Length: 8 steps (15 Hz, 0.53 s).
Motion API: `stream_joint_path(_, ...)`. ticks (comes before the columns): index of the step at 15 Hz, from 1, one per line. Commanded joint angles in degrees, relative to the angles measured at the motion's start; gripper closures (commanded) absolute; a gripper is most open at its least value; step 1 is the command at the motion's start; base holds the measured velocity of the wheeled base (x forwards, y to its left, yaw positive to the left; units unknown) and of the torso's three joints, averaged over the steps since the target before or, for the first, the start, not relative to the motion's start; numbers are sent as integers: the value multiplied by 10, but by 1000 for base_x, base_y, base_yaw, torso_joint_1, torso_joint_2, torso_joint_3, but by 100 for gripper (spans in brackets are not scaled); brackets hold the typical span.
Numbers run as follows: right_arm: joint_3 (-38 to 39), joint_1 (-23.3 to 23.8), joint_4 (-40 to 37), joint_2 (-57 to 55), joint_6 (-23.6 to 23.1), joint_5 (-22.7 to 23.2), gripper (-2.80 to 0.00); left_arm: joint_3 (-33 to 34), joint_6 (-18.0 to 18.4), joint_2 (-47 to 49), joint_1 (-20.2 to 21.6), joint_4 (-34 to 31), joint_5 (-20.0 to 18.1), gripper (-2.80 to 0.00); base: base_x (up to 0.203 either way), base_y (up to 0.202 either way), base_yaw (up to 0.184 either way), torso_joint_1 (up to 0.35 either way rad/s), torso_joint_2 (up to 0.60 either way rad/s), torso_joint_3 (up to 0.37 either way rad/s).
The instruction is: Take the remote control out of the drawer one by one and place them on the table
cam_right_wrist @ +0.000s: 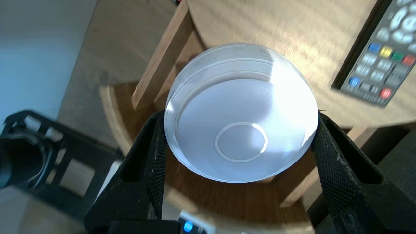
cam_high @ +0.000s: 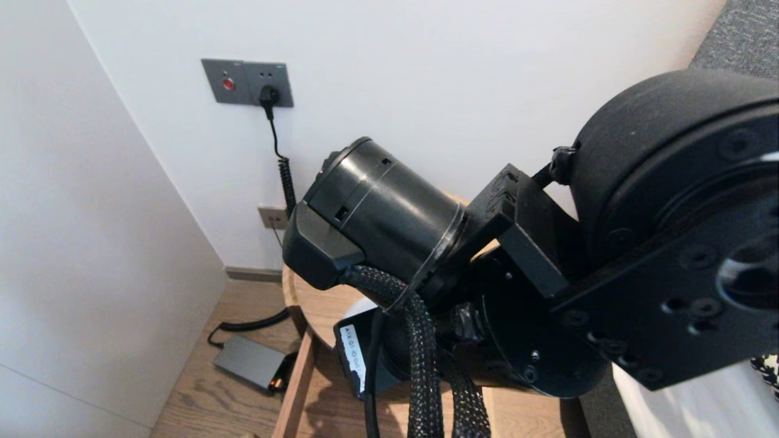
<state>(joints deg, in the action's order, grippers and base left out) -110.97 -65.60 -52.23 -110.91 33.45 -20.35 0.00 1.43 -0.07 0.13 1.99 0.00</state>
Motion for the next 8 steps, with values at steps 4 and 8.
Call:
stream_joint_path(4,-2,18,61,-27,-65,-23,0,7,0,0,0,0,0,0,0,0,0,0,0,0)
stream_joint_path(8,-1,36,77,-38,-78,-19,0,7,0,0,0,0,0,0,0,0,0,0,0,0)
